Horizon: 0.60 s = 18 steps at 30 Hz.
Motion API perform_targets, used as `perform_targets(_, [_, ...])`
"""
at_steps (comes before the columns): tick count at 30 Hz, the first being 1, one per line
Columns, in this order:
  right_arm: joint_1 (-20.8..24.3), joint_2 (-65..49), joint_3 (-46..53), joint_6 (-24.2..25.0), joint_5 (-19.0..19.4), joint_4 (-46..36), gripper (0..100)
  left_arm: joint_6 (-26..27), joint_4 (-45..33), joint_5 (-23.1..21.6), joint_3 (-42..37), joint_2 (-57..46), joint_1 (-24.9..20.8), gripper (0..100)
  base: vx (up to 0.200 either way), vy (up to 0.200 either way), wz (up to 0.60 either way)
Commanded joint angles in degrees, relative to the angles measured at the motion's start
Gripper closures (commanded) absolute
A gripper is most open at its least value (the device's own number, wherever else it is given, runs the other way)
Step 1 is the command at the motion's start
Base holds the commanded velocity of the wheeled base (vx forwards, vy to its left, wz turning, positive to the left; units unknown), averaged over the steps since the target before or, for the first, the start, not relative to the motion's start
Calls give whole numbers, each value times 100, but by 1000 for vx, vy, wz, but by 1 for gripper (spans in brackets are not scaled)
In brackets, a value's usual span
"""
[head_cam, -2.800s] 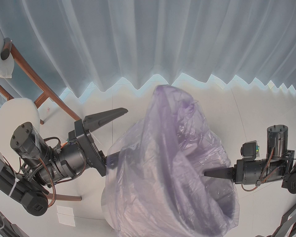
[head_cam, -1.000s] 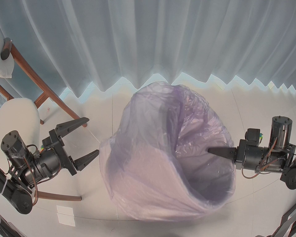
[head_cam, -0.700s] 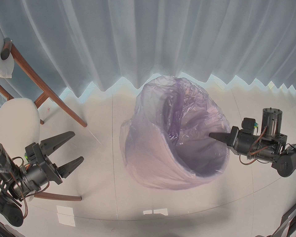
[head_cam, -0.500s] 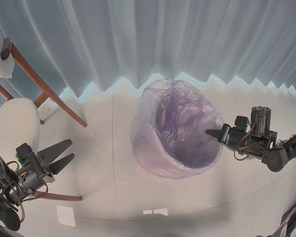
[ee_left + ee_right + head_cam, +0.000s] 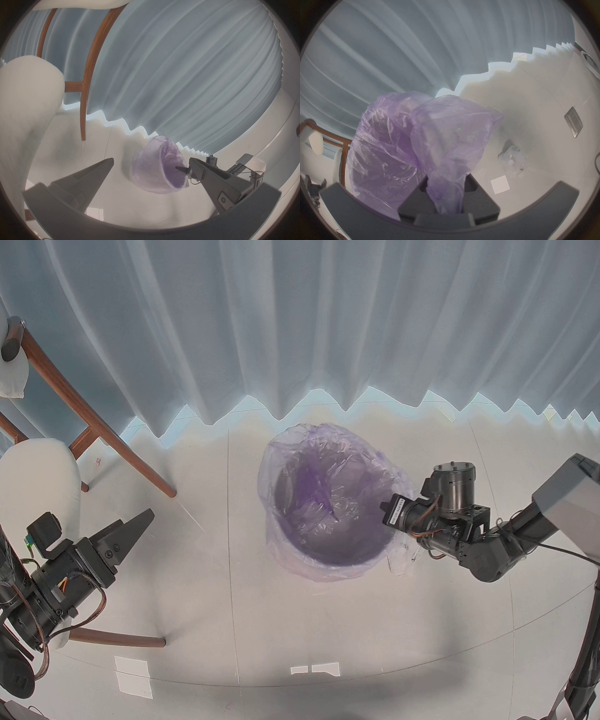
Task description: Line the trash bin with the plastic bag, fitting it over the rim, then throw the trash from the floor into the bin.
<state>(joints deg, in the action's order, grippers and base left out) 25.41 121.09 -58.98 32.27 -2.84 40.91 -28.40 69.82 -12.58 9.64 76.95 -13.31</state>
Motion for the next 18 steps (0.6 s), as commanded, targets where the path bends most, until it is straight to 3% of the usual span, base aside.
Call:
perform_targets(1, [158,767,-483,-45,-85,13,100,63,-12,45,73,-145,-40,0,0,0,0])
perform_targets(18, [70,1505,-896,-265,-296,760,100,81,6,54,64,-145,-31,0,0,0,0])
